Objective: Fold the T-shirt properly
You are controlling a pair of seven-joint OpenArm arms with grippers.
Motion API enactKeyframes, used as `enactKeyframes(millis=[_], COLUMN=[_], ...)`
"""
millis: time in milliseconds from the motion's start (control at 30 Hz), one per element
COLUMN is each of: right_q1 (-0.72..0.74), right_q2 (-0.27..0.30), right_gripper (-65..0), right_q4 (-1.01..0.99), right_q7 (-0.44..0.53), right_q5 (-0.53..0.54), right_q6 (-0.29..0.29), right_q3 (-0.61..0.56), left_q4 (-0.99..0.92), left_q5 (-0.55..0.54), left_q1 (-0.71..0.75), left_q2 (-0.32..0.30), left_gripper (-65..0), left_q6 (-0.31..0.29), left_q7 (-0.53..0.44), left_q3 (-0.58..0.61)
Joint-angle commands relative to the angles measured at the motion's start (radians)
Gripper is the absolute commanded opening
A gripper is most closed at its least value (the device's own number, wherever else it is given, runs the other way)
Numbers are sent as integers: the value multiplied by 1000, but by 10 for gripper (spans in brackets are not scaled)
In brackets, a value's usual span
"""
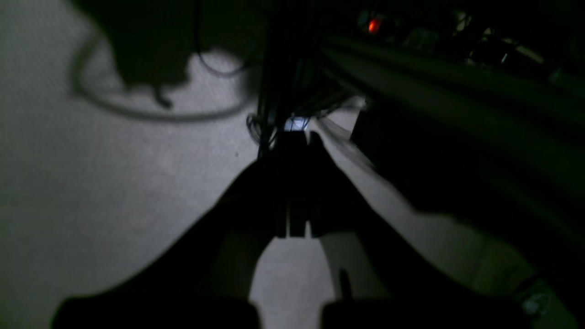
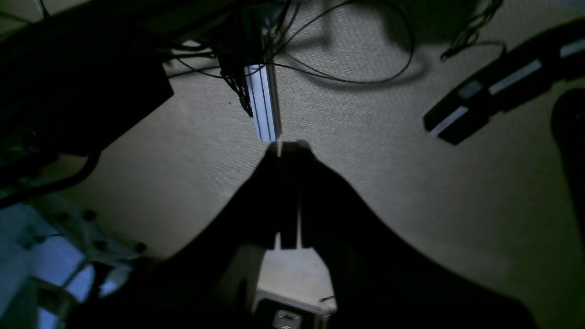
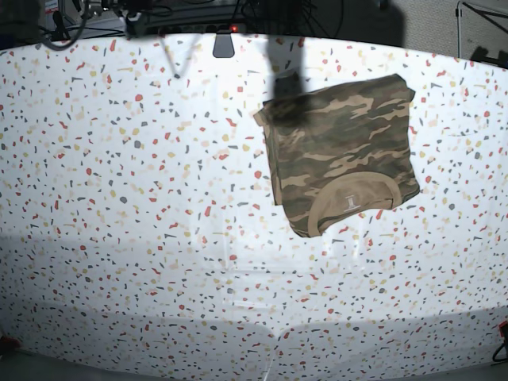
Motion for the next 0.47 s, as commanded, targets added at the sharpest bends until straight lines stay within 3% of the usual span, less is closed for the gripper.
enactKeyframes(millis=[0,133,433], right_q1=[-2,0,0], right_q2=[14,14,22], right_gripper=[-650,-650,-650], right_q4=[2,2,2], right_q7=[5,34,42], right_q5=[10,9,8], right_q6=[-5,-40,-45], right_q3=[-17,-71,-76], left_q4=[2,2,2], left_q5=[-2,1,0], left_q1=[4,4,5], left_q2=[5,39,49], left_gripper=[-650,-650,-650], left_q6=[0,86,86], left_q7=[6,10,32], left_q3=[0,0,0])
